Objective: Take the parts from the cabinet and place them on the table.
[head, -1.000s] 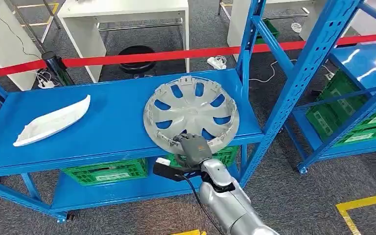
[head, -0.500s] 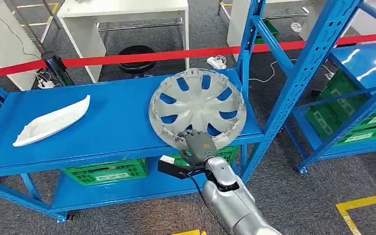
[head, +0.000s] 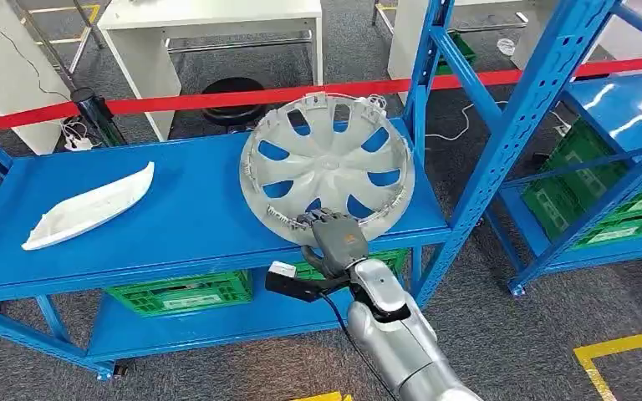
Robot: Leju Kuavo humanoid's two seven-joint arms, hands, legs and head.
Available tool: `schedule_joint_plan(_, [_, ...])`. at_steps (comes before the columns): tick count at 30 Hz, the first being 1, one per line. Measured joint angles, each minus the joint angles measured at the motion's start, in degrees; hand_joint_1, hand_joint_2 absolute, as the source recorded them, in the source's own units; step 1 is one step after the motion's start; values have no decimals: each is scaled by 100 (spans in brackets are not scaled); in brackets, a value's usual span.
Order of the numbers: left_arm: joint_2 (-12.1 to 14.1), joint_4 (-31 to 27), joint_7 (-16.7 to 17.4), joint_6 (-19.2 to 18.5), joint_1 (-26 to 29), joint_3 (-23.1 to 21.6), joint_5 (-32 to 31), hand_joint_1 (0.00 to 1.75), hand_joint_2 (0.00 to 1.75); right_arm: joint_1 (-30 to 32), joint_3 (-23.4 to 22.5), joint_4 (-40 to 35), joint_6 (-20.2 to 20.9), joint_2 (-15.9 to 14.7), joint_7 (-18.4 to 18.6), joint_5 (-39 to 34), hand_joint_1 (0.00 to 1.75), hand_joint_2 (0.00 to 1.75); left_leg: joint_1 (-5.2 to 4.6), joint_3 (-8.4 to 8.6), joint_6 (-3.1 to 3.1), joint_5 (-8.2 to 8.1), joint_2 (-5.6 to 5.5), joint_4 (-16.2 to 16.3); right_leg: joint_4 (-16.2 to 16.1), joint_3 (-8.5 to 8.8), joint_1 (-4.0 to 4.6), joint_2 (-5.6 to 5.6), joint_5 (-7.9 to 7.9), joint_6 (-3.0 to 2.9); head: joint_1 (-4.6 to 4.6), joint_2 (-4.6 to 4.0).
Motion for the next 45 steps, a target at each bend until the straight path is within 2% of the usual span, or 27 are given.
schedule_joint_plan(4, [-7, 2, 6, -96, 11, -48, -37, 0, 175, 128, 63, -376, -2, -15, -199, -83, 175, 175, 0, -2, 1, -1, 0, 0, 0, -1, 0, 0, 0, 0, 0, 0])
schedule_joint_plan(10, [-15, 2, -118, -116, 23, -164, -127, 0, 175, 362, 360, -1437, -83, -116, -625, -323, 175, 175, 0, -5, 1, -2, 1, 0, 0, -6, 0, 1, 0, 0, 0, -2])
schedule_joint_plan(17, [-24, 0, -251, 31, 28, -310, -216, 0, 175, 408, 839, -2430, 63, -258, -749, -526, 175, 175, 0, -7, 4, -3, 1, 0, -1, -3, 0, 0, -1, 0, 0, 0])
schedule_joint_plan(24, [-24, 0, -321, 46, 29, -310, -122, 0, 175, 404, 1148, -2795, 144, -369, -927, -806, 175, 175, 0, -10, 4, -4, 0, 0, -1, -2, 0, 0, -1, 0, 0, 0])
schedule_joint_plan(29, [-20, -2, -240, 59, 31, -310, -92, 0, 175, 392, 1235, -2872, 61, -407, -765, -769, 175, 175, -1, -11, 6, -4, 0, 2, -7, 0, -4, -2, 1, 3, 0, 0])
schedule_joint_plan(35, [4, -9, -203, 64, 33, -299, 66, 0, 175, 393, 1333, -2881, -2, -485, -743, -774, 175, 175, -9, -14, 12, -8, 0, 8, -12, -1, -14, -3, 11, 18, -2, 0])
schedule_joint_plan(42, [44, -11, -208, -46, 41, -293, -140, 0, 175, 335, 1353, -2881, 48, -509, -730, -964, 175, 175, -24, -48, 68, -31, 0, 69, -19, -1, -29, -3, 29, 75, -2, 0])
schedule_joint_plan(44, [66, -17, -289, -76, 35, -295, -140, 0, 175, 290, 1353, -2883, 70, -509, -697, -975, 175, 175, -31, -48, 121, 27, -1, 54, -53, 9, -33, 0, 84, 140, -2, -2])
schedule_joint_plan(45, [57, -15, -326, -79, 26, -295, -140, 0, 175, 280, 1353, -2902, 81, -513, -684, -983, 175, 175, 58, 21, 170, 105, 15, -33, -34, -24, -18, -1, 32, 163, 2, -2])
